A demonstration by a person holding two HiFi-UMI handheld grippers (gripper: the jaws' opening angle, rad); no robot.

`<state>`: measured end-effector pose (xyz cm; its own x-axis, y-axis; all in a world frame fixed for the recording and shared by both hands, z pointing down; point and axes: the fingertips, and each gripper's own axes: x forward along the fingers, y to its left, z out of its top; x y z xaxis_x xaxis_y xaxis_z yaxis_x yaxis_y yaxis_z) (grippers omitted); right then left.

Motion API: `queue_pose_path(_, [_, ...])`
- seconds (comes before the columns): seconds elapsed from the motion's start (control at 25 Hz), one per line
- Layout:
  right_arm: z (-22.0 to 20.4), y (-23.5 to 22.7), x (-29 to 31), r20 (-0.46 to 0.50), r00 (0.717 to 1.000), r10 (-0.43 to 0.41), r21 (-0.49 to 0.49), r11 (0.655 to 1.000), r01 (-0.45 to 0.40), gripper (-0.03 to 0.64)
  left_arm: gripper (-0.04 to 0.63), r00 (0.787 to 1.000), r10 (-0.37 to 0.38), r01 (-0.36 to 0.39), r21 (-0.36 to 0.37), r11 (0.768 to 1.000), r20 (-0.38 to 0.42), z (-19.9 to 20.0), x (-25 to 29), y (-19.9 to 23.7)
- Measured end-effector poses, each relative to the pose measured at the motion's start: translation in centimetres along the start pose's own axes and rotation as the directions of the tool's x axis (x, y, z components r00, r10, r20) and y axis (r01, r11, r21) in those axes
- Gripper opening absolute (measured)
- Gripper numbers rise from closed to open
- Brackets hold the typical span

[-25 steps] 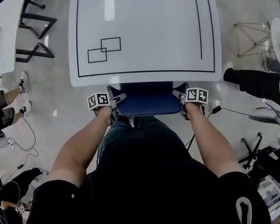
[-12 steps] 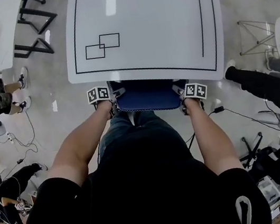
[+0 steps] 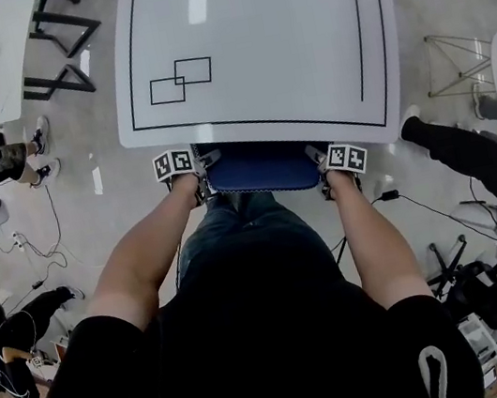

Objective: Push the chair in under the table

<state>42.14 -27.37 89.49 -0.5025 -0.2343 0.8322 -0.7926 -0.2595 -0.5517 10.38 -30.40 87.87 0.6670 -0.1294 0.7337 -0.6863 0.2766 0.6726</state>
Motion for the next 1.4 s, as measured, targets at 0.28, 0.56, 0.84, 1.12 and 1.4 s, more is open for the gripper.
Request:
queue_pose_path(0.28, [0.0, -0.5, -0.1, -0.007, 1.0, -0.021, -0.018, 1.0, 0.021, 0.262, 0.301, 1.0, 0.0, 0.0, -0.004, 1.0, -0.01, -0.5, 0.3, 0.1])
queue_pose_path(0.56, [-0.4, -0.7, 0.0, -0.036, 0.998, -0.054, -0.025, 0.998, 0.053, 0.27, 0.301, 1.0, 0.015, -0.015, 0.004, 1.0, -0.027, -0.7, 0.1, 0.4])
queue_pose_path(0.84, [-0.6, -1.2, -0.1, -0.064, 0.993, -0.103, -0.037, 0.994, 0.1, 0.272, 0.301, 0.996, 0.05, -0.048, 0.02, 0.999, -0.078, -1.1, -0.1, 0.3])
queue_pose_path(1.12, [-0.4, -1.0, -1.2, -0.031, 0.994, -0.104, 0.001, 0.995, 0.104, 0.272, 0.301, 0.995, 0.011, -0.006, 0.052, 0.999, -0.103, -1.8, -1.4, -0.8])
queue_pose_path(1.4, [-0.6, -0.2, -3.8, 0.049, 0.996, -0.074, 0.073, 0.995, 0.07, 0.262, 0.301, 0.99, 0.028, -0.004, 0.171, 0.985, -0.139, -2.6, -2.6, -1.6])
